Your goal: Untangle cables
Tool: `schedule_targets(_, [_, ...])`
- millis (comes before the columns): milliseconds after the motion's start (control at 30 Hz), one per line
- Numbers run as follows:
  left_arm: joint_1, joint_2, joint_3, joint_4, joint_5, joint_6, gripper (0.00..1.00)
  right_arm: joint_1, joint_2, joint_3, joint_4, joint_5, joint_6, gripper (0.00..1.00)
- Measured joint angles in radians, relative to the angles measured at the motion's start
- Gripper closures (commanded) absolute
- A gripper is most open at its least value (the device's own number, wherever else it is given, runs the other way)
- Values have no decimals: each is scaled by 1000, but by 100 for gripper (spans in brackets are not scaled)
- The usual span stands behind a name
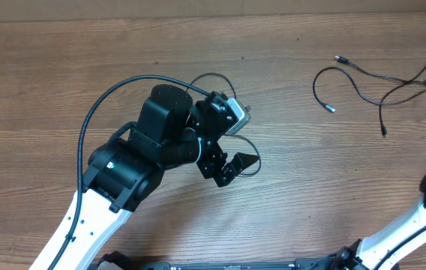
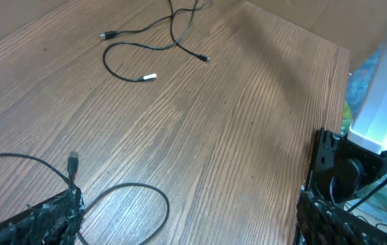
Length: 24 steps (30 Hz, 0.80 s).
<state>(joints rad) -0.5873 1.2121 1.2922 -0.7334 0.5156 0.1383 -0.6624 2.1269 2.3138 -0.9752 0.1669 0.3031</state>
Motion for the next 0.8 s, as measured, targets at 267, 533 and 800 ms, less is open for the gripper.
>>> schedule_targets(267, [0, 0, 0, 0, 0, 0, 0, -90, 100, -3, 19, -37, 9, 96])
schedule_targets(533, [0, 0, 0, 0, 0, 0, 0, -130, 205, -4, 25, -56, 9, 64])
schedule_targets(800, [0, 0, 0, 0, 0, 0, 0, -133, 242, -7, 23, -90, 12, 12])
